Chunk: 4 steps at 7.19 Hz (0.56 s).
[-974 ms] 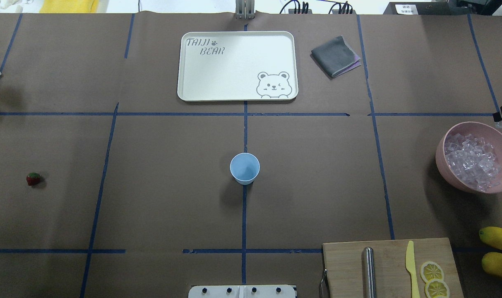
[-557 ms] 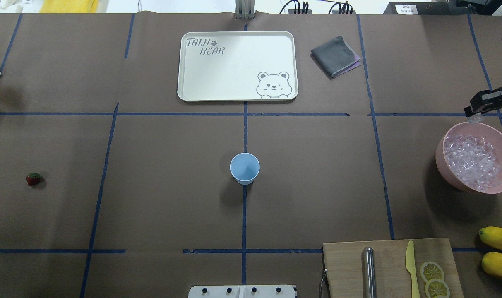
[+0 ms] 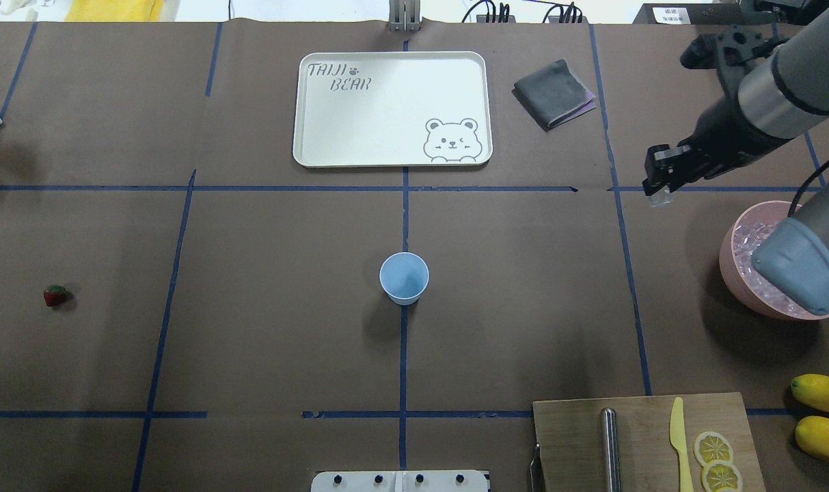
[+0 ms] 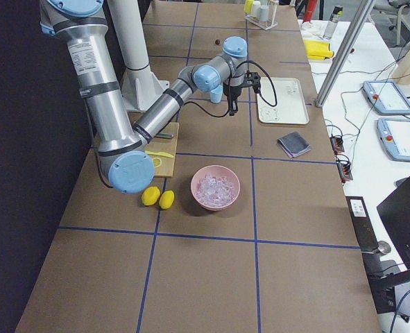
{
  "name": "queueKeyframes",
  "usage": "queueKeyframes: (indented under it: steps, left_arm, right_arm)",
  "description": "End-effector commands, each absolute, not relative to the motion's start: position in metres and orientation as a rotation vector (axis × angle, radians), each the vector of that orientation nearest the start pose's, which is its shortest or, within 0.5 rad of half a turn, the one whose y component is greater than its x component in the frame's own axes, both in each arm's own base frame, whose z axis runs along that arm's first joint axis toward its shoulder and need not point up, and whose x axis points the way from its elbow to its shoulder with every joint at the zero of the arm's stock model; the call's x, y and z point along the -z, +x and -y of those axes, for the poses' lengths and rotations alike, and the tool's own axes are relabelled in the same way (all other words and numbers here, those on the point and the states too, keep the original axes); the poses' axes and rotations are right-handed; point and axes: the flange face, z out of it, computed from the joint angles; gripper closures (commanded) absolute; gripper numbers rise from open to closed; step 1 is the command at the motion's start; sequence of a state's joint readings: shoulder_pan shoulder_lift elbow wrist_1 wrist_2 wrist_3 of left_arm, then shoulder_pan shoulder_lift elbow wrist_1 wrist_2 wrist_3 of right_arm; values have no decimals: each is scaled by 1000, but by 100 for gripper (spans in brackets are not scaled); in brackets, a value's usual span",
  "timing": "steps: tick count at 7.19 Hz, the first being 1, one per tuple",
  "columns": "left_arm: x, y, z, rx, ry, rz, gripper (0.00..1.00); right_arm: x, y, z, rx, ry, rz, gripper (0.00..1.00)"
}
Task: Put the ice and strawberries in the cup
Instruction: 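Lift the ice cube and carry it over the light-blue cup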
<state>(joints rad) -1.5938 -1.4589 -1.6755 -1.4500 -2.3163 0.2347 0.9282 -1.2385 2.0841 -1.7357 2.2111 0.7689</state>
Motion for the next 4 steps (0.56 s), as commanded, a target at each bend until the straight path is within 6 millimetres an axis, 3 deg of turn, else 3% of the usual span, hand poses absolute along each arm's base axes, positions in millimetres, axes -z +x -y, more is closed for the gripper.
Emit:
queueKeyframes:
  steps: [1, 2, 4]
  left_arm:
    - [-673, -76, 433, -154, -26, -755, 0]
    - [-673, -76, 433, -154, -26, -755, 0]
    - [-673, -76, 433, -154, -26, -755, 0]
  right_arm:
    - [-217, -331, 439, 45, 66, 918, 98]
    - [-200, -356, 431, 27, 74, 915, 98]
    - [-147, -408, 426, -31, 76, 875, 98]
